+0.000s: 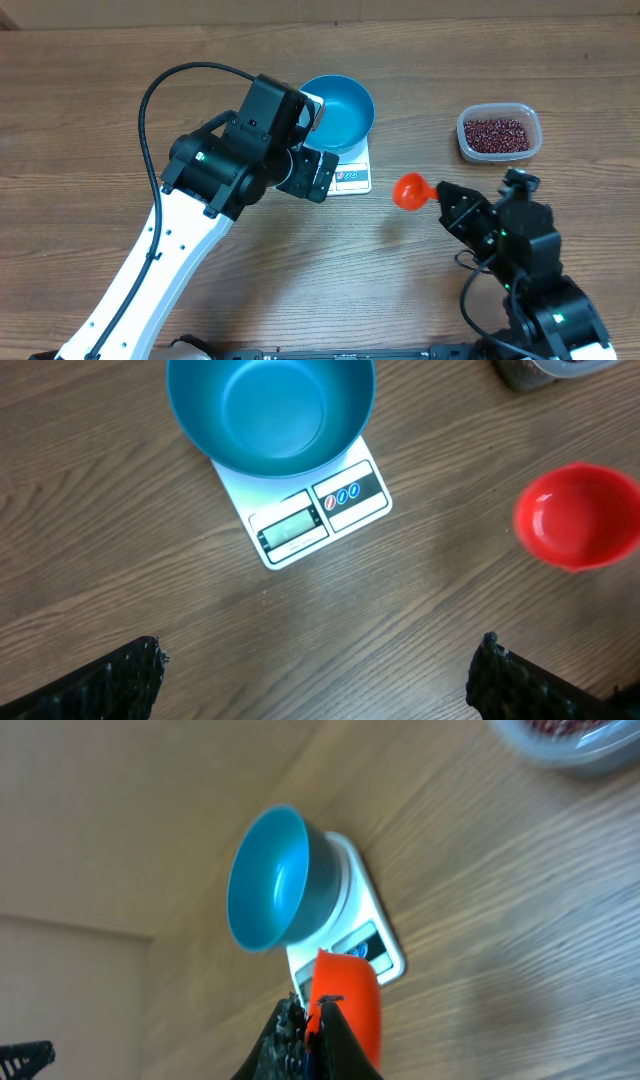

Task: Scoop item into bowl and weigh 150g on scale
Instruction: 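Open the left gripper and pull the red scoop right with the right gripper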

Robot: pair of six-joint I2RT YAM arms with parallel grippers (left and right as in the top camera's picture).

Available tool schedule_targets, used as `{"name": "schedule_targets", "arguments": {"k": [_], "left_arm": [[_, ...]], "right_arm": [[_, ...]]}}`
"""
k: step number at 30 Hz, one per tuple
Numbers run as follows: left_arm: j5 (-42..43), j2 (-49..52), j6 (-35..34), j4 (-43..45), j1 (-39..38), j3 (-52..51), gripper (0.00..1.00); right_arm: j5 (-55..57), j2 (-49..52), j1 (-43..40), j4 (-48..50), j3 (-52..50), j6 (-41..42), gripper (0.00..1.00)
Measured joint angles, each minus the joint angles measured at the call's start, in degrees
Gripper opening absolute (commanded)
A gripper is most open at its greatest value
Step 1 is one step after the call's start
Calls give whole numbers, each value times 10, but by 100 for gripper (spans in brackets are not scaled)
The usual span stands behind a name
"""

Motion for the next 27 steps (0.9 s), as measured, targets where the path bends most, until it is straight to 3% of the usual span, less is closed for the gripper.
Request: {"name": "schedule_targets", "arguments": {"k": [5,9,13,16,21,27], "left_arm": [[8,0,0,16,0,0,100],[23,5,0,25,0,0,100],[30,30,0,24,0,0,87],[32,67,2,21,-1,0,72],[34,129,5,23,-8,0,37],[35,157,3,28,-21,0,7]], "right_arm": [[76,-10,0,-97,49,-12,4],[104,-10,0,-105,52,-23,4],[114,-10,0,-106,52,-27,4],[118,-10,0,-106,52,-29,4],[121,-10,0,-108,52,-31,4],[127,-10,0,-107,52,-31,4]]}}
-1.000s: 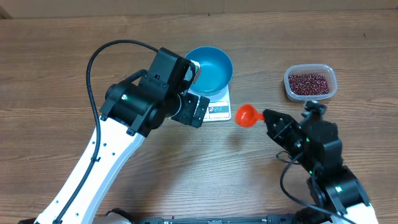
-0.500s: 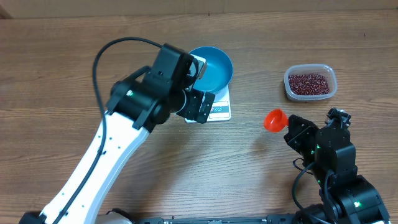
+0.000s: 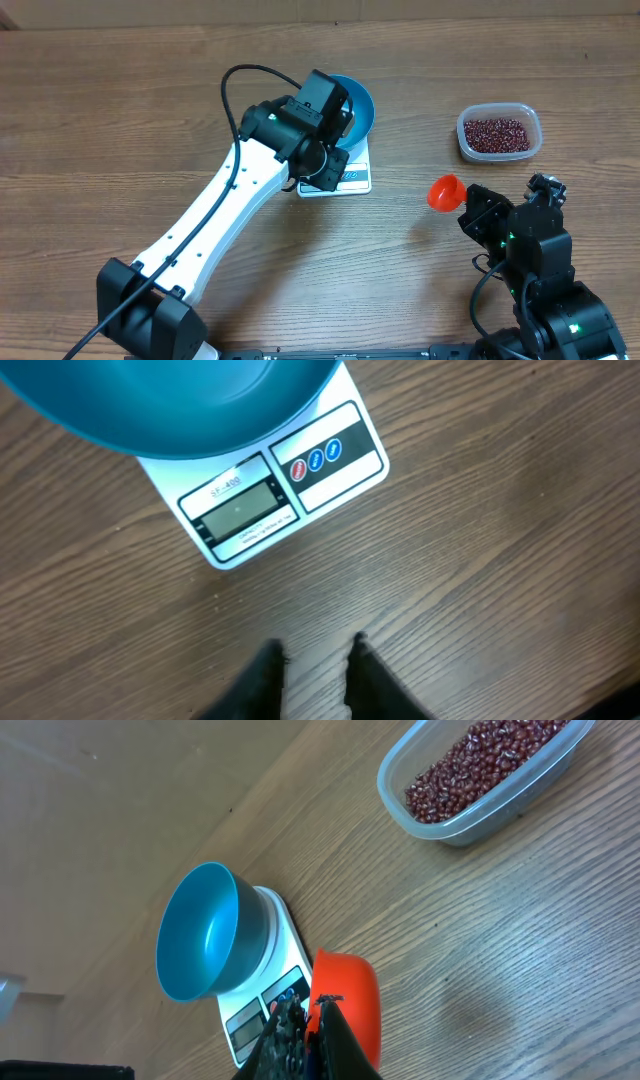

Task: Scoop item into bowl and weigh 150g on scale
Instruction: 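Open the left gripper and pull the red scoop right with the right gripper, then lower the left gripper onto the scale's button panel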

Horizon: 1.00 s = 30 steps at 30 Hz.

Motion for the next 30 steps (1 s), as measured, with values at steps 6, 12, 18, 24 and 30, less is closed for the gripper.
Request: {"name": "schedule_targets", "arguments": {"k": [6,12,18,24,30], "left_arm": [[0,0,2,19,-3,0,4],[0,0,2,22,-3,0,4],[-5,0,3,27,-3,0,4],[-30,0,43,31,-14,0,4],[-40,0,73,53,-33,-3,5]], "right_arm": [[2,0,0,0,0,0,4],[3,0,0,0,0,0,4],[4,0,0,0,0,0,4],[4,0,0,0,0,0,4],[4,0,0,0,0,0,4]]}}
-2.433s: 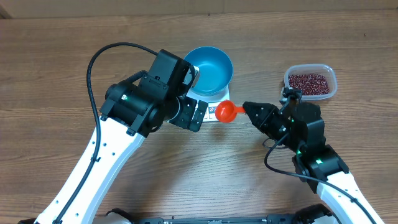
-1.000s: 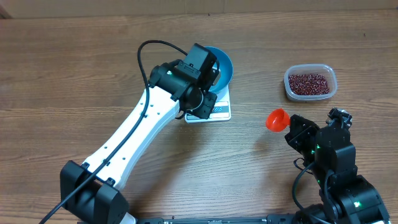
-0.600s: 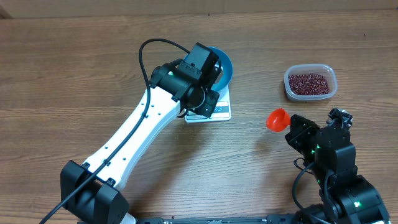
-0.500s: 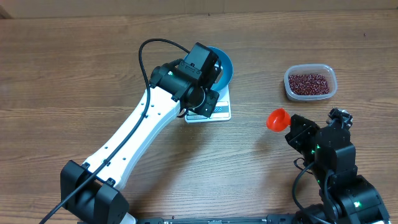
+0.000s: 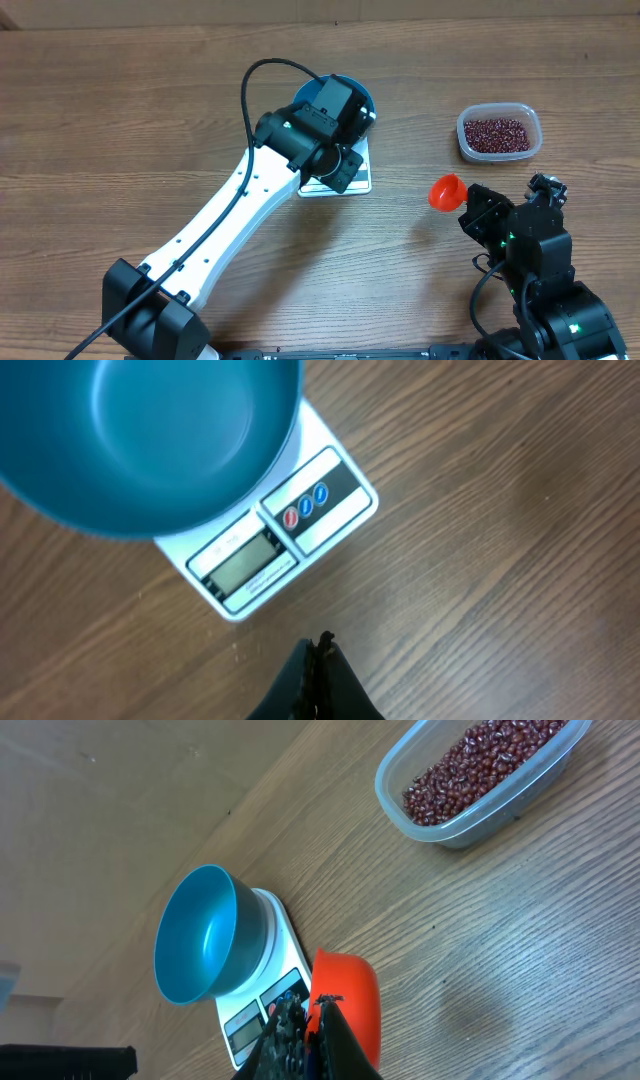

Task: Scoop item into bowl and weigh 150g on scale
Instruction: 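Lower the left gripper onto the scale's button panel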

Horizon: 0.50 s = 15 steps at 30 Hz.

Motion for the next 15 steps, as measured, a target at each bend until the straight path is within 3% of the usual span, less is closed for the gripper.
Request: {"name": "schedule_targets", "arguments": {"k": [8,15], "left_arm": [[-3,-9,14,58,0,-61,4],[-4,-81,44,125,0,-144,4]], "right_arm": [[0,0,0,0,0,0,4],[0,0,0,0,0,0,4]]}}
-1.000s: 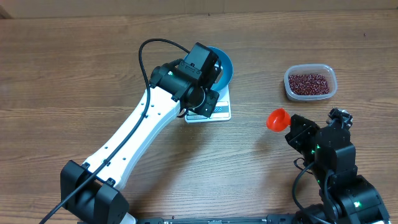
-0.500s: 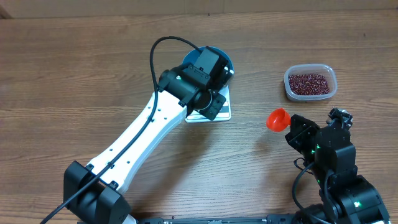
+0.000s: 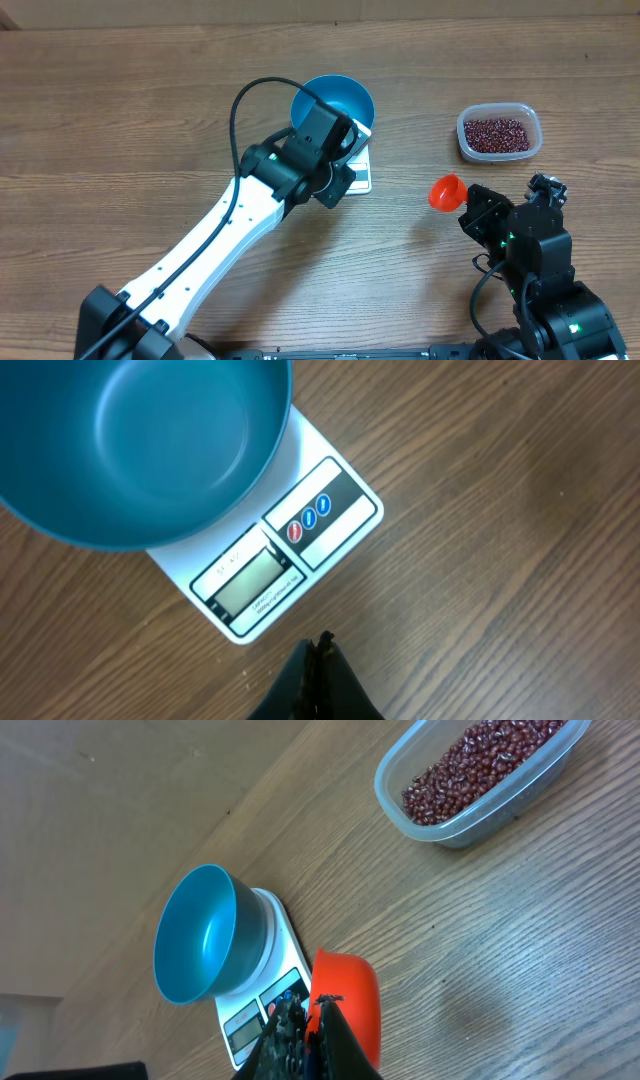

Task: Scoop item into bowl and weigh 150g on scale
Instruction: 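Lower the left gripper onto the scale's button panel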

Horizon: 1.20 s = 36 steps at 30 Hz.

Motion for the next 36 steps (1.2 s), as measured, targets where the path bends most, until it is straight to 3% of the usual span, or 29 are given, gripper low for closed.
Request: {"name": "schedule_targets", "arguments": {"k": [10,25,36], "left_arm": [[0,-14,41,110,-5,-93,4],[-24,27,47,120,-19,-94,4],[-37,58,61,181,-26,-94,4]], "right_arm": [[0,0,0,0,0,0,4],[0,22,0,0,0,0,4],[0,24,0,2,0,0,4]]}}
